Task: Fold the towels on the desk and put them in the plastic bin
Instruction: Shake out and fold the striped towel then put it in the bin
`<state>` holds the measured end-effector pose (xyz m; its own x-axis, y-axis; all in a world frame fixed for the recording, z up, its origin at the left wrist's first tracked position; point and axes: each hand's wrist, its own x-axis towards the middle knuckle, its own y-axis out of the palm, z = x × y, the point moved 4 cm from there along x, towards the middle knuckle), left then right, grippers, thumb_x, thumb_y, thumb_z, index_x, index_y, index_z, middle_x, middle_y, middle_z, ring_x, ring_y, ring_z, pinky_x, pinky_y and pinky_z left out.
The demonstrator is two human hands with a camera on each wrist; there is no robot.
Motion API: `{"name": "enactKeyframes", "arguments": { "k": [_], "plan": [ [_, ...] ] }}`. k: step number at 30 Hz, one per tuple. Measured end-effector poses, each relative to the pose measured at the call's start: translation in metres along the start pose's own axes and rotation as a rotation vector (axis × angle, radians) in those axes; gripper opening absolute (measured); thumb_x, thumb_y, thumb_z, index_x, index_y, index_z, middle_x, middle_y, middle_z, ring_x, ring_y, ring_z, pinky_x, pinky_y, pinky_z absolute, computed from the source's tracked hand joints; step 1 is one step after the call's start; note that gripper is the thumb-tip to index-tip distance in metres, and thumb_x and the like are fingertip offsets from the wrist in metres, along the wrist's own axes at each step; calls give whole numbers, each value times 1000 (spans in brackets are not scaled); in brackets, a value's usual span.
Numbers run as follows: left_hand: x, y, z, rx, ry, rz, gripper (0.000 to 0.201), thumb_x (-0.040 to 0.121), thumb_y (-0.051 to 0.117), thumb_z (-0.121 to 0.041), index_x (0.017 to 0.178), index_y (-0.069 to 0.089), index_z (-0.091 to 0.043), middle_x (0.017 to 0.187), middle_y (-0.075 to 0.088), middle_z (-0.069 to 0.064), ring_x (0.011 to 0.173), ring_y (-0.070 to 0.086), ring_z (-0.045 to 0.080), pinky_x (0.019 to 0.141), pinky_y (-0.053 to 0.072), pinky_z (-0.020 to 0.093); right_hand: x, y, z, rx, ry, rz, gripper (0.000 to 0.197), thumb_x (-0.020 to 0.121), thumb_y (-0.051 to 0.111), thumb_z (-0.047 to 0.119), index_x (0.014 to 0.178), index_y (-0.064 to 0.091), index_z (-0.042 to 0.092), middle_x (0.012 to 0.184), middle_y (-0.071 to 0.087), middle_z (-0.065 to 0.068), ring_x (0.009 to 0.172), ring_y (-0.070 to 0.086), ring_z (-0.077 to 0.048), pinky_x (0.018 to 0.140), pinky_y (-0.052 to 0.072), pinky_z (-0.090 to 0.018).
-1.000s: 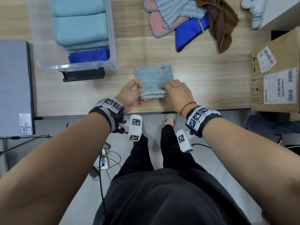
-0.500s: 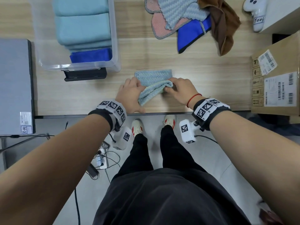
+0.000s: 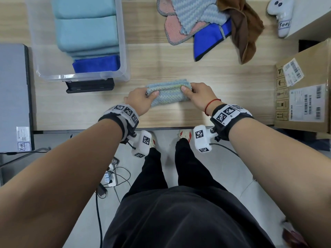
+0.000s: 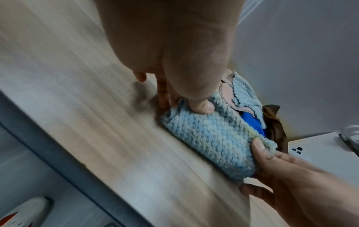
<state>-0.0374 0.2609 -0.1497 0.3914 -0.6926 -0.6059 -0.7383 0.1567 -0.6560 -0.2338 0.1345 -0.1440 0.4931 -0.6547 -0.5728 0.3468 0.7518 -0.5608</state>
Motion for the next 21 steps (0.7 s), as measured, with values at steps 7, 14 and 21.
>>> {"name": "enactKeyframes", "arguments": {
  "k": [7,14,21],
  "plan": [
    [4,-4,-1,-112,-120,10,57,94,45,-56,56,34,-15,55,40,0,57,42,21,61,33,30,24,-3,7,1,114,-49,47,90,60,49,73,62,5,69,54,-7,65,49,-20,57,35,-28],
    [13,-5,-5,-64,-163,-27,59,90,56,-50,48,35,-14,48,38,-1,52,42,20,50,27,30,34,-3,3,38,183,-165,39,79,74,43,95,53,14,89,59,0,79,54,-17,67,40,-27],
    [17,-3,-4,-60,-137,-148,47,83,68,-44,111,54,-9,103,59,6,93,56,22,78,42,29,36,0,10,-8,179,-138,28,81,74,39,95,65,17,91,65,1,87,59,-18,75,45,-26]
  ]
}}
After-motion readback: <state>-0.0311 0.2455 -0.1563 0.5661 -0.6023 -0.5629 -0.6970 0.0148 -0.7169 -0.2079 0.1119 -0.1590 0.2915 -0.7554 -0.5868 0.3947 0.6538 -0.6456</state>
